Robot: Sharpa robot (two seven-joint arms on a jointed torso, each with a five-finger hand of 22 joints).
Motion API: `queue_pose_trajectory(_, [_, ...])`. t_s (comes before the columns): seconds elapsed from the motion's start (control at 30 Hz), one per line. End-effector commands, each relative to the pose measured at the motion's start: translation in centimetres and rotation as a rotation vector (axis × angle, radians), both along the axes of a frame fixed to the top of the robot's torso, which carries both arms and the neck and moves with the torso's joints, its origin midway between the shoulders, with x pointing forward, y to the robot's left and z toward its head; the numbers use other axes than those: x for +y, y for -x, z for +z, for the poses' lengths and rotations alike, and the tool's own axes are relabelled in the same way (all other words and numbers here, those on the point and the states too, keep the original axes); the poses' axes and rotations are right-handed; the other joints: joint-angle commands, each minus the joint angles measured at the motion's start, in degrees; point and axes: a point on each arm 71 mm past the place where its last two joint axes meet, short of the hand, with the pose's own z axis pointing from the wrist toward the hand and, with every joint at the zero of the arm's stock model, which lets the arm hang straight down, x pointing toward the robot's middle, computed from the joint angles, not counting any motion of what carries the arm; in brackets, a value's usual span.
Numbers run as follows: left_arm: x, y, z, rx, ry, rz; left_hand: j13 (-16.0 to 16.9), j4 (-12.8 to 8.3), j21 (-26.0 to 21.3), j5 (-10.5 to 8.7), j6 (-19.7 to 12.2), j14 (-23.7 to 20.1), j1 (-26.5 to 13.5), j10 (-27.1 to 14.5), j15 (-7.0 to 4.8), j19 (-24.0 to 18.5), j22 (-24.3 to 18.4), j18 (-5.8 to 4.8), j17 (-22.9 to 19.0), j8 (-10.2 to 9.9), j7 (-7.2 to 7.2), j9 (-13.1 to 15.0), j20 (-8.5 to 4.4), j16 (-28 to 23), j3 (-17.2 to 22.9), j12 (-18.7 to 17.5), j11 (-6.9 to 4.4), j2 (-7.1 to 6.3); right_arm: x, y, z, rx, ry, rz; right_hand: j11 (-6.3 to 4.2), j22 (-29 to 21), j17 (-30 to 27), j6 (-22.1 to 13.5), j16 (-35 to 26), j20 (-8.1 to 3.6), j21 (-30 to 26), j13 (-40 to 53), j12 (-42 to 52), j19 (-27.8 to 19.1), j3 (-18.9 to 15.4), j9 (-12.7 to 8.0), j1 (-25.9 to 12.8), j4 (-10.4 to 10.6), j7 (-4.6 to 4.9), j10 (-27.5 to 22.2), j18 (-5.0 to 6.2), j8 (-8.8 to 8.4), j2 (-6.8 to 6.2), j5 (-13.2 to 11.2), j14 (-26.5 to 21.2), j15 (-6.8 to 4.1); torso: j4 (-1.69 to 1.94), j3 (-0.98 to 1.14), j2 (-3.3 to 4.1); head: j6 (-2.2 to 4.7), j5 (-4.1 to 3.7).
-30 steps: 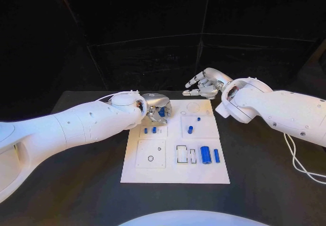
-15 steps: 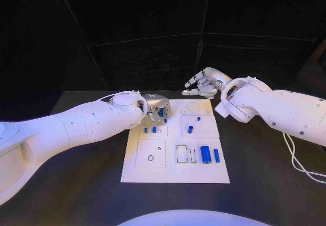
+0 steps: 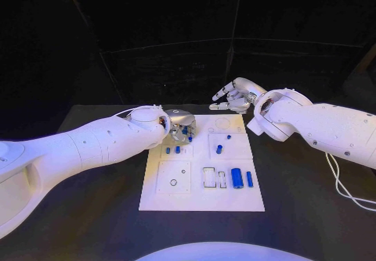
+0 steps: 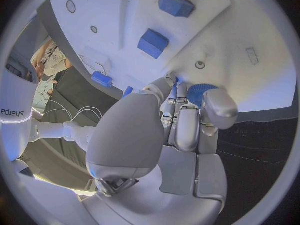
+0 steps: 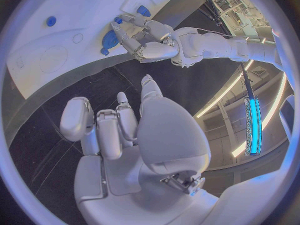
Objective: Assemble the parts on the task board
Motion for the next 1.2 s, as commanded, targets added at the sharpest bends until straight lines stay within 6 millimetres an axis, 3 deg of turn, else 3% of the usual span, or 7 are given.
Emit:
queue_pose_trajectory(0.03, [0.02,-0.02,-0.14,0.011,-0.016,-0.002,0.0,-0.1,0.3,-0.26,0.5,0.8,-0.5,0.4,-0.37,0.4,0.0,-0.97,0.0,-0.4,0.01,-0.1,-0.09,-0.1,0.4,-0.4,-0.01,0.09,0.11,0.00,0.20,-0.013,-0.004,0.005,0.04,-0.1,3.2,-0.3,-0.3,0.04,-0.4,0.2,-0.2,-0.3,-0.3,0.0,-0.1,0.1,0.13,-0.3,0.70,0.36,0.39,0.2,3.5,-0.31,0.07,0.02,-0.01,-0.03,-0.02])
queue_pose_trajectory(0.3, [0.01,-0.03,-0.33,0.023,-0.026,0.003,-0.3,-0.1,1.0,-0.26,1.1,0.9,-0.8,1.6,-0.54,0.4,0.8,-1.07,-0.2,-0.6,-0.08,-0.3,-0.20,0.0,1.0,-0.6,-0.25,0.25,0.13,0.00,0.20,-0.013,-0.004,0.005,0.04,-0.1,3.2,-0.3,-0.3,0.04,-0.4,0.2,-0.2,-0.3,-0.3,0.0,-0.1,0.1,0.13,-0.3,0.70,0.36,0.39,0.2,3.5,-0.31,0.01,0.02,0.01,-0.06,0.02])
queue_pose_trajectory(0.6, [-0.11,0.00,-0.46,0.028,-0.028,-0.001,-0.7,-0.7,3.5,-0.27,3.9,1.0,-1.0,5.6,-1.26,0.8,3.4,-1.52,-0.6,-0.6,-0.66,-0.6,-0.81,0.2,3.4,-1.6,-1.18,1.52,0.15,0.01,0.20,-0.013,-0.004,0.006,0.03,-0.1,3.2,-0.3,-0.3,0.03,-0.4,0.3,-0.2,-0.3,-0.4,0.0,0.0,0.1,0.12,-0.2,0.69,0.39,0.49,0.2,3.5,-0.31,0.00,0.04,0.01,-0.10,0.01])
queue_pose_trajectory(1.2, [0.84,0.46,0.15,-0.027,0.050,0.018,-1.0,-1.1,5.2,-0.25,5.1,1.0,-1.8,7.5,-1.33,1.2,5.0,-1.85,-1.2,-1.0,-0.21,-0.8,-0.97,0.2,4.5,-3.4,-1.10,1.33,0.04,-0.04,0.19,-0.014,-0.004,0.003,0.03,-0.1,3.2,-0.3,-0.3,0.03,-0.4,0.3,-0.1,-0.3,-0.4,0.0,0.0,0.1,0.12,-0.2,0.69,0.40,0.50,0.2,3.5,-0.31,0.08,0.00,-0.04,0.20,-0.12])
